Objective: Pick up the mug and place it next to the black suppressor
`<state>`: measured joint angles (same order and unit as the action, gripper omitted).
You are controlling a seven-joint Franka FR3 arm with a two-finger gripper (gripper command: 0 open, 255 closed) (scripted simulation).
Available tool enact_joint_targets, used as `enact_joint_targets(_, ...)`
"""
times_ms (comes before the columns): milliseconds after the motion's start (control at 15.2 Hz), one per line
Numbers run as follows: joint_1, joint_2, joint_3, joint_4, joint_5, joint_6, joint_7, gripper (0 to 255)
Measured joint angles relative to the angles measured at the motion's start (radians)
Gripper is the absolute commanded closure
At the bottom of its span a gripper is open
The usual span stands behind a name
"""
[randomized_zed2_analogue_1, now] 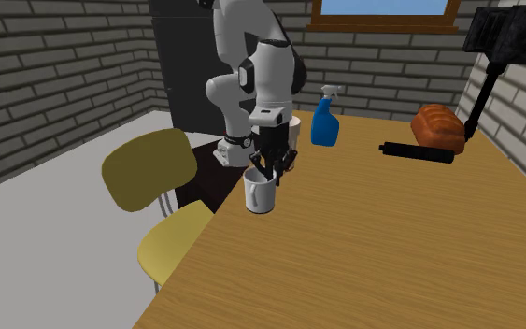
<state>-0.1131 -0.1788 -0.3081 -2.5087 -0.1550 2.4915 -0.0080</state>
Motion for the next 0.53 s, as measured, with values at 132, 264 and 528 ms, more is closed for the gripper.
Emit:
enact_joint_targets(132, 0.000, -0.017, 0.003, 0.012, -0.003, -0.029, 0.002, 255)
enact_joint_targets(264, -0.002, -0.035, 0.004, 0.024, -0.005, -0.057, 0.001, 255)
enact_joint_targets(528, -0.002, -0.066, 0.009, 0.053, -0.007, -0.117, 0.001, 255)
